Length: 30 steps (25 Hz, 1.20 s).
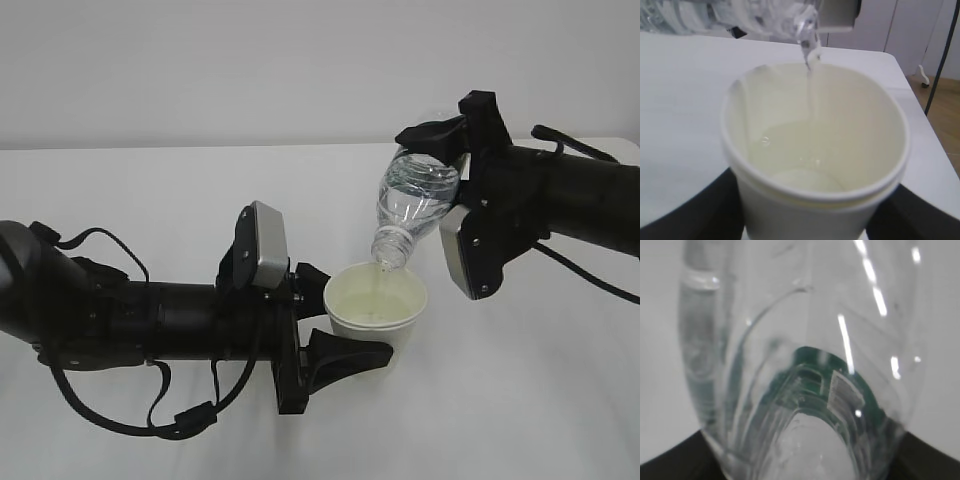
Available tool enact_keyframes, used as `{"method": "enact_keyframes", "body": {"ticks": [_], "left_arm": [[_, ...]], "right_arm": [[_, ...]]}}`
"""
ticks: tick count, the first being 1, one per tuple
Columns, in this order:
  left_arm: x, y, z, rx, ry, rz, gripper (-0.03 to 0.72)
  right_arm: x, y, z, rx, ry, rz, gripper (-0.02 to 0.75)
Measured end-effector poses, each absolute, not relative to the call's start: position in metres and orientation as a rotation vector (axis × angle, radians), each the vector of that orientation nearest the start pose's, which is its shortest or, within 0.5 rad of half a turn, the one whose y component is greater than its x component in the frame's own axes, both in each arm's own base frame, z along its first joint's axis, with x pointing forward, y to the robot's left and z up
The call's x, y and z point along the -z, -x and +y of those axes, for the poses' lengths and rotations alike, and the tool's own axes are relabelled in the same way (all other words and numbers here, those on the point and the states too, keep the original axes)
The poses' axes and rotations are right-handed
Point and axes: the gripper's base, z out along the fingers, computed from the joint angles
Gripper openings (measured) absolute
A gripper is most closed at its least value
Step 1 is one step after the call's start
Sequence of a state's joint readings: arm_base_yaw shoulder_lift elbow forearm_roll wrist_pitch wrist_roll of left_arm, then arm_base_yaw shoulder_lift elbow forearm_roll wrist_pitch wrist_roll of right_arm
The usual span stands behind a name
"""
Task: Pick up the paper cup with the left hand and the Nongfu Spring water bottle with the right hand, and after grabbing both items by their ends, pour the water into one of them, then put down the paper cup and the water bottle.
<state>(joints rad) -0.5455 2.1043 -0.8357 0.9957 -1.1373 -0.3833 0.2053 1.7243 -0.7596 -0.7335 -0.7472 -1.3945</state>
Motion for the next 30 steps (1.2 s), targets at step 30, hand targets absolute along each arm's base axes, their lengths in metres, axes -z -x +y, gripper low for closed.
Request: {"method": "enact_keyframes", "body": {"ticks": [30], "left_arm": [[-0.1045,-0.262,-0.24,1.06,-1.206,1.476,0.465]], "right_arm": [[-0.1954,-0.321,0.1092,0.815,1.811,0.548,0.455]]}}
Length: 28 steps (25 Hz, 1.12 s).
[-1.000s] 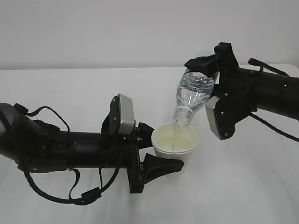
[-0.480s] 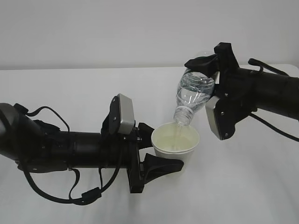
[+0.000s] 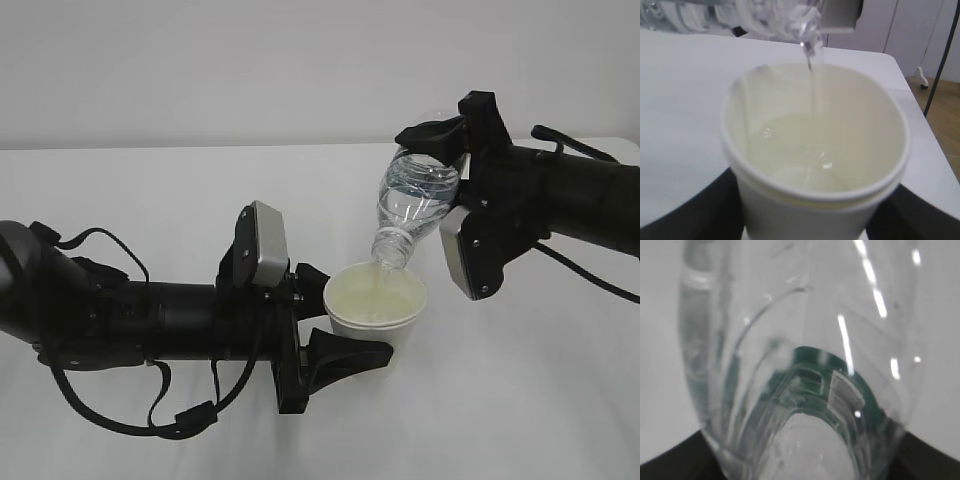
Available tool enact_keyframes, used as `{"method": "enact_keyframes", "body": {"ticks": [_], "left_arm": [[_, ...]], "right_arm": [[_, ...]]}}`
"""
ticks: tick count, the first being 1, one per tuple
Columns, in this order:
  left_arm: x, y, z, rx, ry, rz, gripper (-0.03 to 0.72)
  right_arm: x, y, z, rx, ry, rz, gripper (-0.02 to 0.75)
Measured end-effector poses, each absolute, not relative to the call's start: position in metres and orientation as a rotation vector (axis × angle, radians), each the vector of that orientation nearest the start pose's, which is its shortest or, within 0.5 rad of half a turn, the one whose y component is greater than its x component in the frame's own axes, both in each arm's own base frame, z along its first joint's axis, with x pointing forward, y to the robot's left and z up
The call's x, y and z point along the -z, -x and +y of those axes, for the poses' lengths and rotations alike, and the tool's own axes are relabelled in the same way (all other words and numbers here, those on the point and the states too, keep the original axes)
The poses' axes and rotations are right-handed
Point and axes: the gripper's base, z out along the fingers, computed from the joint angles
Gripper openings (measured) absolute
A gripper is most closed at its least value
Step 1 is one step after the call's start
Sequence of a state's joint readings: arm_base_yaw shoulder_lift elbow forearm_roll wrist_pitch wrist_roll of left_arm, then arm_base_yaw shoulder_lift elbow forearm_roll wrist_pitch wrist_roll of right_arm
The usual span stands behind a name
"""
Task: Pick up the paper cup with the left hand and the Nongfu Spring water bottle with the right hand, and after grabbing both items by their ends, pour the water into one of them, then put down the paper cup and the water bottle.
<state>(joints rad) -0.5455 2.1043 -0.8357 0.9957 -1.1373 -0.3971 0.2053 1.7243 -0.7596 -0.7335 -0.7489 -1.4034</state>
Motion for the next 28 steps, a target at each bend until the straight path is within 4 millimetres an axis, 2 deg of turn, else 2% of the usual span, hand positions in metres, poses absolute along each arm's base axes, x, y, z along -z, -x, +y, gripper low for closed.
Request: {"method": "enact_keyframes", "body": {"ticks": [15,28], "left_arm": [[-0.1049,-0.2634,-0.2399,1.057,-1.185,1.483,0.465],[-0.1054,-0.2646,-0.2398,1.052,-1.168,1.489,0.465]], "right_arm": [[-0.1954,-0.321,0.1092,0.815,1.811,0.548,0.455],[-0.1962,-0.3209,0.1096,0.74,1.757,0.635,0.455]]}}
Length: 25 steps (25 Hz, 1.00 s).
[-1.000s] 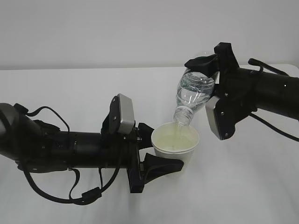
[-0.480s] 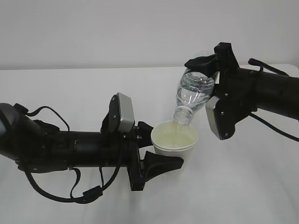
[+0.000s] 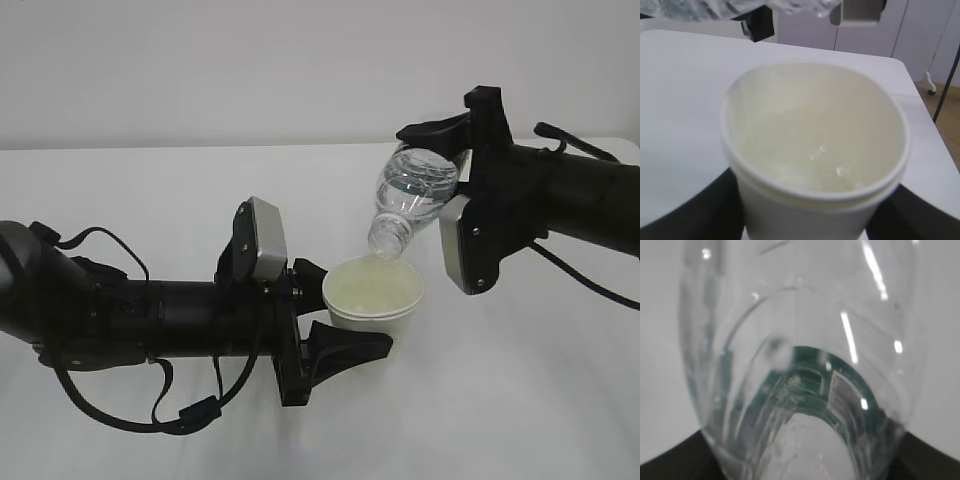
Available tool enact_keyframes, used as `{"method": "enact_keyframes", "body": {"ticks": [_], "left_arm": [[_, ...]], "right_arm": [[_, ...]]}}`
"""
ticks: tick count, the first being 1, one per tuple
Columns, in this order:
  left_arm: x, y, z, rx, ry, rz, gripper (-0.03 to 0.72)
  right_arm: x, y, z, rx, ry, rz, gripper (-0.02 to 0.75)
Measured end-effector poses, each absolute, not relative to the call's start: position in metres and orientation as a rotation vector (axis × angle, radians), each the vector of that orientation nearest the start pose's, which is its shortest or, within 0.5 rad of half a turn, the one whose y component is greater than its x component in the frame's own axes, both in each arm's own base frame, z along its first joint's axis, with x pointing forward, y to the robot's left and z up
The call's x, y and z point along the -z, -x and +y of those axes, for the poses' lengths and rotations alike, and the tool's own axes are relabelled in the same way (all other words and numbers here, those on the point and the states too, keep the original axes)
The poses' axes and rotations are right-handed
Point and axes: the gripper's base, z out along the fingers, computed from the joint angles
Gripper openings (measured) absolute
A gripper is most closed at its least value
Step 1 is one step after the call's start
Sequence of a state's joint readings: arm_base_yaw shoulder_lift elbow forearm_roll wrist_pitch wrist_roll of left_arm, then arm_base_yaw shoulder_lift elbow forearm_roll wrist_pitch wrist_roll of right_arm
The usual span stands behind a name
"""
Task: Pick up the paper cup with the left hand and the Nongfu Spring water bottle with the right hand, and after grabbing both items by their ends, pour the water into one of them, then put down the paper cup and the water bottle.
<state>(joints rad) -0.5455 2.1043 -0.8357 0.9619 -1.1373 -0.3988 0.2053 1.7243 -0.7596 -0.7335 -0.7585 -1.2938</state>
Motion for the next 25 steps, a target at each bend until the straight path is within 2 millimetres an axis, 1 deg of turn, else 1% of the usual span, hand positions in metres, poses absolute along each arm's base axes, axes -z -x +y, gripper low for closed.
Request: {"method": "enact_keyframes", "body": {"ticks": [17,25], "left_arm": [[-0.1054,-0.2646,-0.2398,1.052,-1.168,1.489,0.465],[-0.1054,-0.2648,-0.2398,1.052,-1.165,1.49,0.465]], "right_arm": [[-0.201,-0.3186,0.1137,0.545,1.608,0.768,0.455],[-0.2014,-0.3185,0.1139,0.449,1.542,0.865,0.455]]}}
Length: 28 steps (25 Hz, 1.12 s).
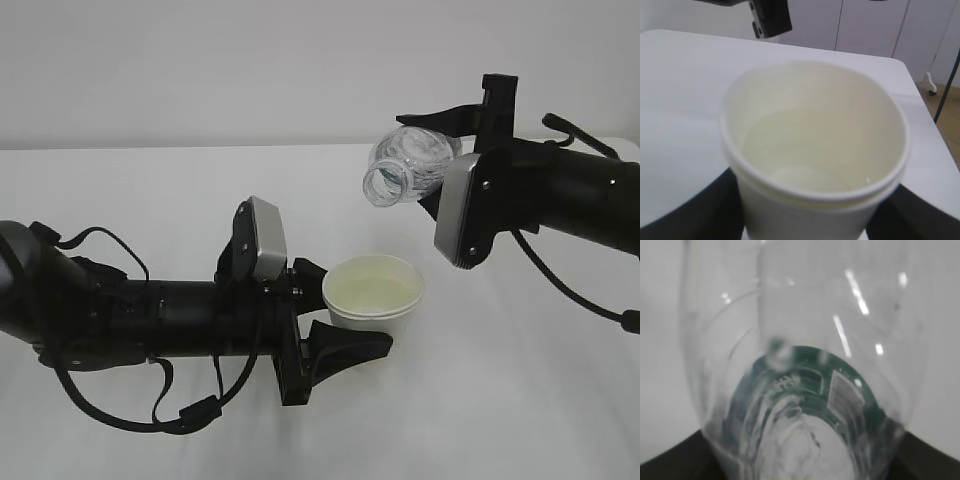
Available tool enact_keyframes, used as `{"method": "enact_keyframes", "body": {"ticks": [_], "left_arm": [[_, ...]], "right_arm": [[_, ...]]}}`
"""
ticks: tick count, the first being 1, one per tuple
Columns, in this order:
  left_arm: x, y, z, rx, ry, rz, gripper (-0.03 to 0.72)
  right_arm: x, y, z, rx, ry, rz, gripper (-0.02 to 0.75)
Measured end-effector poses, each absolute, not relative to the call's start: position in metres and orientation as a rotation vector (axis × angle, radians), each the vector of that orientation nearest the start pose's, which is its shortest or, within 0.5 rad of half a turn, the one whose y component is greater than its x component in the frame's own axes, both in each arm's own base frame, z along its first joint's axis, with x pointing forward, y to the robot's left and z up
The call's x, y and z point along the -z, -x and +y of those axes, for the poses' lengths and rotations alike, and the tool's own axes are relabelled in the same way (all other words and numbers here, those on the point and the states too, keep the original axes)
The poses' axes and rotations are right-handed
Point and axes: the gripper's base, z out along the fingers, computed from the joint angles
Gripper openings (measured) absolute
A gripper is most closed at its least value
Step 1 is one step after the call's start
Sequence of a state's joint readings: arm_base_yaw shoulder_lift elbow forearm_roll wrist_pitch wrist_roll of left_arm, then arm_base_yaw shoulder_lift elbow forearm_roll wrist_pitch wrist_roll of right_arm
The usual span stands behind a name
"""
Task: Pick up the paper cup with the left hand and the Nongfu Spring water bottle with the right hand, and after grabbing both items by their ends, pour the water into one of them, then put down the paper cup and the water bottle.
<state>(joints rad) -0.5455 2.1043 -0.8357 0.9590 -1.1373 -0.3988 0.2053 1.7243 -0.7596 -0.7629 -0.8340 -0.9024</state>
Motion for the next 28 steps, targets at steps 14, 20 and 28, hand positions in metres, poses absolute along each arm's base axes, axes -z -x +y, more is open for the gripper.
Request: {"method": "enact_keyframes", "body": {"ticks": [14,20,28], "left_arm": [[-0.1053,-0.265,-0.2397,1.05,-1.164,1.492,0.465],[-0.1053,-0.265,-0.2397,1.05,-1.164,1.492,0.465],[-0.1053,-0.265,-0.2397,1.05,-1.164,1.492,0.463]], "right_arm": [[-0.2027,-0.3199,0.1127,0.315,1.413,1.019,0.455],[-0.2037,-0.3215,0.1112,0.245,1.323,1.109,0.455],[-0.2043,-0.3225,0.1101,0.142,1.215,1.211,0.455]]}}
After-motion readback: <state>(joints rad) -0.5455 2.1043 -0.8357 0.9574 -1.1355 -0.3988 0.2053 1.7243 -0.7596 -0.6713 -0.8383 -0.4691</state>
